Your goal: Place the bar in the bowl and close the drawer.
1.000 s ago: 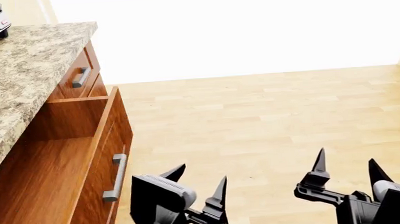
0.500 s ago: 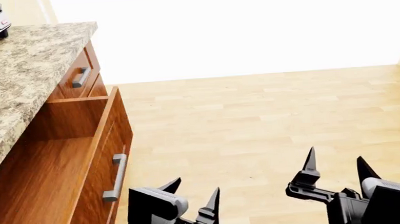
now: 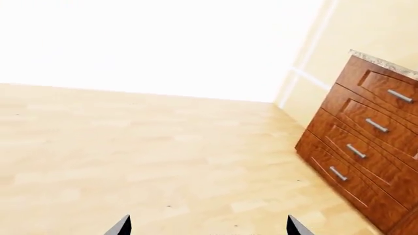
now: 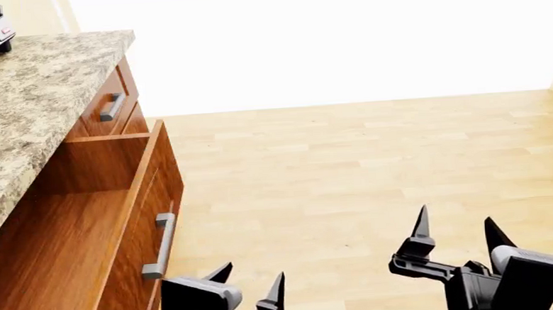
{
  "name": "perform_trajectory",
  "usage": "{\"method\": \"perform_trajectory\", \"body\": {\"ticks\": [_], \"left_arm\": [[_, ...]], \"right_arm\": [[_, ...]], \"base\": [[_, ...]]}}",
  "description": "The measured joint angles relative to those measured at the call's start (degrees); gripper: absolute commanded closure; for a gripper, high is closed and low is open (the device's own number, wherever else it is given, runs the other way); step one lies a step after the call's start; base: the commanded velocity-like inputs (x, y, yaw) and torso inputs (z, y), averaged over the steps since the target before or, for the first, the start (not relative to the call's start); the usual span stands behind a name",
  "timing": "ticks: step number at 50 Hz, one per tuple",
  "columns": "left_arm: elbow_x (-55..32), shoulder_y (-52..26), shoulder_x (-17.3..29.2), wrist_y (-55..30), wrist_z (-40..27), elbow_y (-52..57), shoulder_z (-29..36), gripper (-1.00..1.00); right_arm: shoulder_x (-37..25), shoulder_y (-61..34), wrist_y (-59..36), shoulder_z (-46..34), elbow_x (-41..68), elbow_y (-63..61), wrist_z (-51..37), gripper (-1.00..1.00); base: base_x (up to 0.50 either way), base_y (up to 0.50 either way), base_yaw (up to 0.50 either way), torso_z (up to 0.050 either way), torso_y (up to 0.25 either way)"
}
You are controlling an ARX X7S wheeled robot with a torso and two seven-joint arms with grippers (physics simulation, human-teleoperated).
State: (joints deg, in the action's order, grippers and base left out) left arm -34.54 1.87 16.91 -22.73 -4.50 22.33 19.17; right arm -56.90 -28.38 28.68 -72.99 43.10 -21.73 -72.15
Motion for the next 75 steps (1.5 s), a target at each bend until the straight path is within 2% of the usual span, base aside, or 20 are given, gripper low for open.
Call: {"method": "perform_trajectory", "body": {"ticks": [75], "left_arm": [[-5.9, 3.6, 4.2, 7.2, -5.0, -5.8, -12.4, -1.00]], "right_arm": [[1.5, 0.7, -1.2, 1.4, 1.1, 0.6, 2.1, -1.00]], "base": [[0.00, 0.00, 0.00, 0.000, 0.000]]}}
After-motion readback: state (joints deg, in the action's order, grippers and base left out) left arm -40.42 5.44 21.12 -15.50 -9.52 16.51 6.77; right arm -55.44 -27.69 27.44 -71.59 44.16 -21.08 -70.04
